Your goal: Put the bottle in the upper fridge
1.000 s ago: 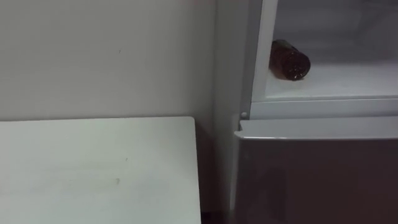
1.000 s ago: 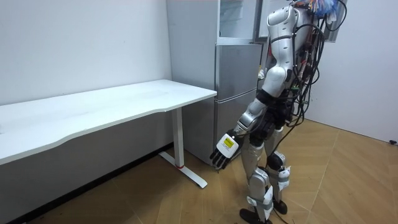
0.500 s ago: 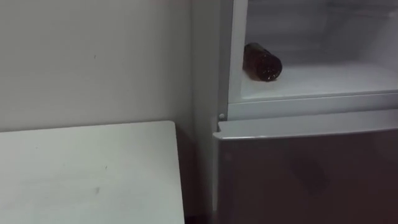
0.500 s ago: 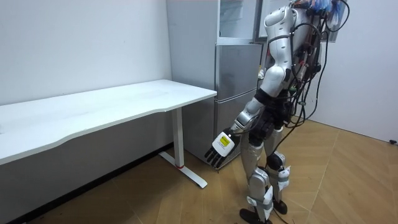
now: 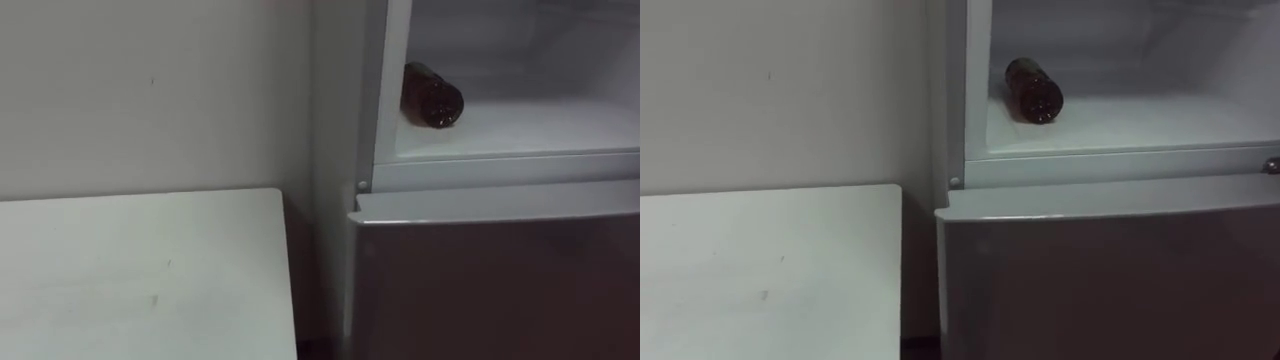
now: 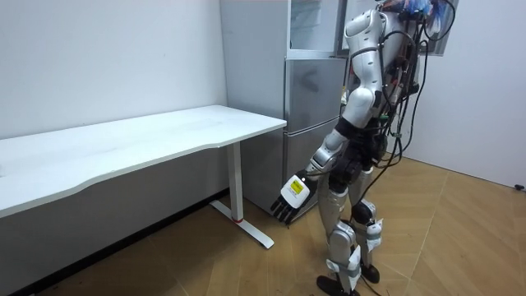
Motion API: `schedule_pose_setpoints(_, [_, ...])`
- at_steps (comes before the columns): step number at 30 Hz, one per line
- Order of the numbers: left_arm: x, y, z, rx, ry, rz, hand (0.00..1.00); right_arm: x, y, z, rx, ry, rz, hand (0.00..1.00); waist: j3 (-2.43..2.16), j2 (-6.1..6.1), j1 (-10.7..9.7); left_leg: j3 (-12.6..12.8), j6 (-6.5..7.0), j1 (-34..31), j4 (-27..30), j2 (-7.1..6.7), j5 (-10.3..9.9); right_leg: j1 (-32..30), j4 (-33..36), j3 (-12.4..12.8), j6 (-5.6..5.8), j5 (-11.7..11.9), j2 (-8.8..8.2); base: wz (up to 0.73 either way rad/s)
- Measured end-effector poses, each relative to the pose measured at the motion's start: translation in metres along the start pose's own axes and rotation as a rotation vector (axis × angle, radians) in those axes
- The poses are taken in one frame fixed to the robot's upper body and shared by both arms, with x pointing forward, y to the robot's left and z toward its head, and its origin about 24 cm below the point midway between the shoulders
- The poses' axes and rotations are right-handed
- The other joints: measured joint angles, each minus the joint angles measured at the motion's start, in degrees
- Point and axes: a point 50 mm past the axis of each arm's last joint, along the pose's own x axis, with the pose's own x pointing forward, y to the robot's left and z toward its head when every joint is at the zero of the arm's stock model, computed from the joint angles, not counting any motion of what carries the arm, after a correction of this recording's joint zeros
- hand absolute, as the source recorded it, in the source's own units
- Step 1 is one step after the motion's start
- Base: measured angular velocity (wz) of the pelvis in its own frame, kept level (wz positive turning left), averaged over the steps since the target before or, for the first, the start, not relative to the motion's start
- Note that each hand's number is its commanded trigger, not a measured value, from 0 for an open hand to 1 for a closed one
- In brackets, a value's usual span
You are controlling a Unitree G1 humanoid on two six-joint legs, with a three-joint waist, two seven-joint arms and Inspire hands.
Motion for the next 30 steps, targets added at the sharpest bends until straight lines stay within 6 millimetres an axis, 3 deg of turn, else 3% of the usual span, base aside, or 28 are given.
schedule_pose_setpoints(3, [0.001,0.0,-0.001,0.008,0.006,0.0,0.0,-0.011,0.017,0.011,-0.046,-0.095,0.07,0.0,-0.06,0.74,0.0,0.1,-0.03,-0.2,0.1,-0.04,0.0,-0.9,0.3,0.3,0.0,0.0,-0.02,-0.07])
schedule_pose_setpoints(8, [0.0,0.001,-0.004,0.004,0.011,0.011,0.0,-0.027,0.046,0.032,-0.164,-0.329,0.219,0.0,-0.2,0.66,-0.4,0.0,-0.14,-0.2,0.3,0.02,0.1,-0.6,0.2,-0.9,-0.01,0.0,-0.11,0.02])
schedule_pose_setpoints(16, [-0.001,0.006,-0.02,-0.018,0.059,0.039,0.0,-0.033,0.047,0.031,-0.245,-0.398,0.15,0.0,-0.22,0.34,0.7,0.2,-0.22,0.2,0.3,-0.11,0.2,-1.1,0.8,-0.9,-0.17,-0.6,-0.22,-0.01])
schedule_pose_setpoints(20, [-0.001,0.004,-0.026,-0.042,0.08,0.041,0.0,-0.035,0.046,0.031,-0.239,-0.413,0.11,0.0,-0.2,-0.4,1.2,0.2,-0.4,-0.1,0.2,-0.55,0.3,-2.1,2.0,-0.7,-0.26,-1.4,-0.39,0.0])
schedule_pose_setpoints(30, [0.005,-0.001,-0.011,-0.024,0.025,0.019,0.0,-0.04,0.045,0.023,-0.279,-0.443,0.051,0.0,0.03,-1.32,2.2,1.5,-0.54,-0.8,0.2,-0.45,0.4,-3.3,2.3,0.1,-0.35,-1.5,-0.31,-0.04])
